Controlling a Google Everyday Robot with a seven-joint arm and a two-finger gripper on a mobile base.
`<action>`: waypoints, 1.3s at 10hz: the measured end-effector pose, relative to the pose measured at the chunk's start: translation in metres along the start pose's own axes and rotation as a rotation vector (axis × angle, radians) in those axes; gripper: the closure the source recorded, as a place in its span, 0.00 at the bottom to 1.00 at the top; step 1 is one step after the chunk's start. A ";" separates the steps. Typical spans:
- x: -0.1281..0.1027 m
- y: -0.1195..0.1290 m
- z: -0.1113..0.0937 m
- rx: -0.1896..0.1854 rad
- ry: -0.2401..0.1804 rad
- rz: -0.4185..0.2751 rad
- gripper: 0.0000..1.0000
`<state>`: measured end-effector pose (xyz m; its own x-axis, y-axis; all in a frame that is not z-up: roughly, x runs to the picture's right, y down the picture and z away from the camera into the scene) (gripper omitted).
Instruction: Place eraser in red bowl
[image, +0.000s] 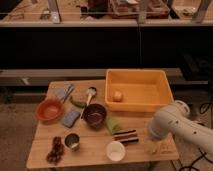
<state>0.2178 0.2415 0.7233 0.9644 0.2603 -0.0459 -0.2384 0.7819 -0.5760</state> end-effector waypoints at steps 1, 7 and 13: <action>0.000 0.000 0.000 0.000 0.000 0.000 0.20; 0.000 0.000 0.000 0.000 0.000 0.000 0.20; -0.015 -0.004 0.002 -0.049 -0.034 -0.064 0.20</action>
<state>0.2042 0.2361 0.7282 0.9730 0.2301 0.0192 -0.1698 0.7692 -0.6160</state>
